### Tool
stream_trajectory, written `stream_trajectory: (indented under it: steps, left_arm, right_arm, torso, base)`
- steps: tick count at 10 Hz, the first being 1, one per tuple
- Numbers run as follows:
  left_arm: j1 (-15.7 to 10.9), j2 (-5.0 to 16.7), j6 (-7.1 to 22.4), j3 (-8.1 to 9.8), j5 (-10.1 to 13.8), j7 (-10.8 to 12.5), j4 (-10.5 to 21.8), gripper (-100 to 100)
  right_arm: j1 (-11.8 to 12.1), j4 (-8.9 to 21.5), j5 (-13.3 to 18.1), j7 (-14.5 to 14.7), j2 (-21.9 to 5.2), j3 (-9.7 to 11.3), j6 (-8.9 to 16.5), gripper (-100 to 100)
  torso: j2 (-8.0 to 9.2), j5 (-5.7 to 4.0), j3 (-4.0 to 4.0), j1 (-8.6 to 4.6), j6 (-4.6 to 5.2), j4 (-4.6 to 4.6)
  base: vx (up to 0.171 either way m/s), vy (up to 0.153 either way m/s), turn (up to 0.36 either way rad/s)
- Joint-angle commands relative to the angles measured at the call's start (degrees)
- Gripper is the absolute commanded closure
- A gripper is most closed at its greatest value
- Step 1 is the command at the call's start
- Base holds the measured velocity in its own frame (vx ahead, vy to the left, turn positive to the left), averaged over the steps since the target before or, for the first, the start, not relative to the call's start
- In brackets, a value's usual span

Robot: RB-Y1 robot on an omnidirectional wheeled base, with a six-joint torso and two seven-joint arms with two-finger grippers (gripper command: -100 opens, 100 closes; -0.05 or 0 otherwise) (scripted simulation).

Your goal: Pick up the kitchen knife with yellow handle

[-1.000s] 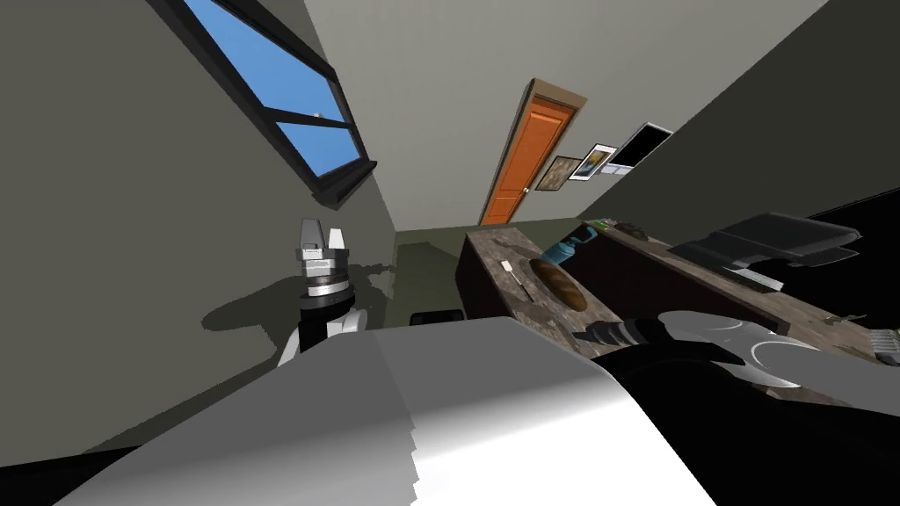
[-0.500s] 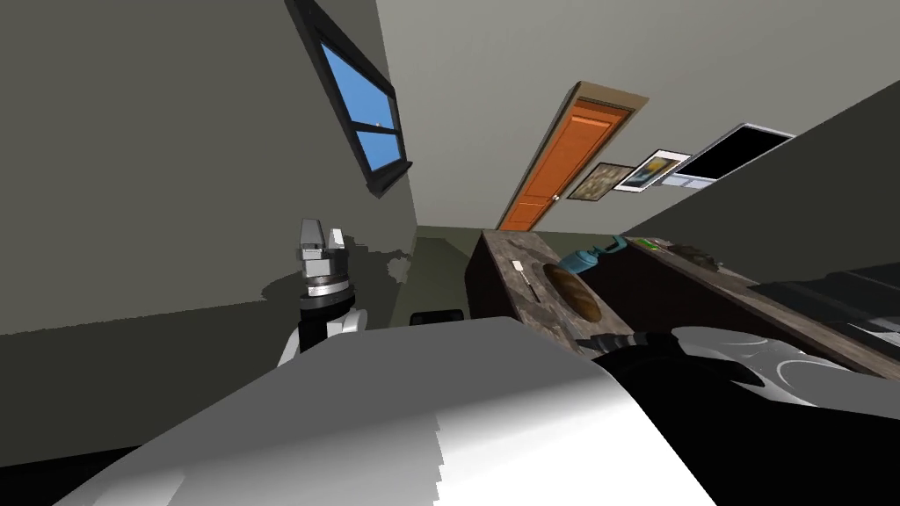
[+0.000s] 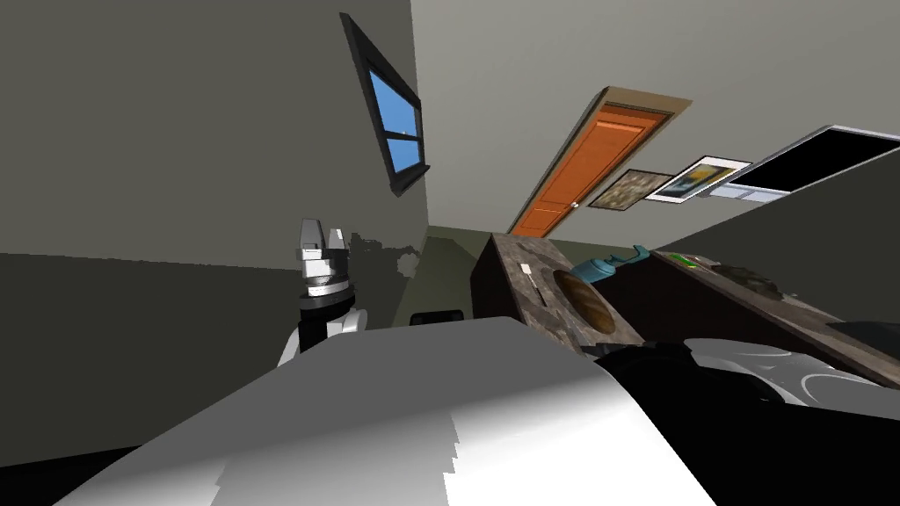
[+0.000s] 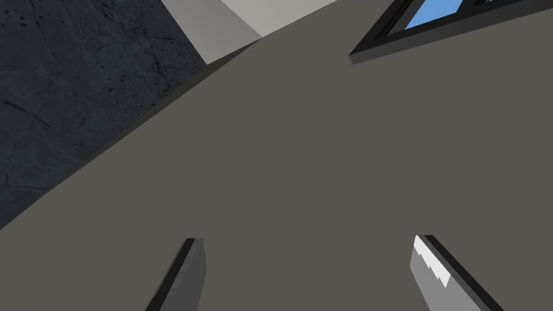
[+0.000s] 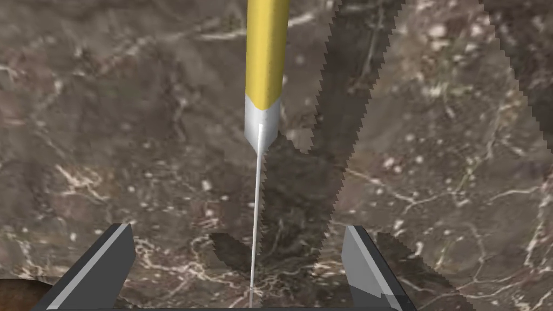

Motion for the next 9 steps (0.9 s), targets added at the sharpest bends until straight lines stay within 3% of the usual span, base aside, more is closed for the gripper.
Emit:
stream_trajectory:
  steps: [1,2,3,4,5,6,9]
  left_arm:
    - [0.00,0.00,0.00,0.00,0.00,0.00,0.00,0]
    - [-0.02,0.00,0.00,-0.01,0.00,0.00,0.00,0]
    - [-0.02,0.00,0.00,-0.01,0.00,0.00,0.00,0]
    - [-0.02,0.00,0.00,-0.01,0.00,0.00,0.00,0]
    - [-0.01,0.00,0.00,0.00,0.00,0.00,0.00,0]
    - [0.01,0.01,0.00,0.01,0.00,0.00,0.00,0]
    - [0.02,0.01,0.00,0.01,0.00,0.00,0.00,0]
  right_arm:
    - [2.86,-1.02,-2.86,-2.06,0.10,-0.16,1.93,-100]
    - [3.38,-1.02,-3.40,-2.06,0.10,-0.16,1.93,-100]
    - [5.20,-2.45,-5.25,-3.73,-0.22,-0.73,3.98,-100]
    - [6.82,-2.45,-6.87,-3.73,-0.22,-0.73,3.98,-100]
    - [6.27,-2.45,-6.16,-3.25,-0.31,-0.94,3.67,-100]
    - [6.49,-2.57,-6.41,-3.28,-0.36,-1.02,3.88,100]
    - [6.51,-2.53,-6.60,-3.70,-0.23,-1.00,3.85,100]
  torso:
    - [0.00,0.00,0.00,0.00,0.00,0.00]
    - [0.23,0.02,0.11,0.09,-0.03,0.03]
    - [0.30,0.04,0.17,0.10,-0.03,0.06]
    - [0.40,0.04,0.21,0.14,-0.05,0.07]
    - [0.36,0.03,0.21,0.04,0.02,0.09]
    - [0.05,-0.02,0.04,-0.11,0.09,0.03]
    - [-0.24,-0.14,-0.14,-0.27,-0.07,-0.06]
  base:
    - [-0.183,0.047,0.366]
    - [-0.202,0.052,0.446]
    - [-0.221,0.063,0.514]
    - [-0.197,0.043,0.400]
    - [-0.064,0.009,0.050]
    - [-0.012,0.002,-0.013]
    - [-0.001,-0.002,-0.008]
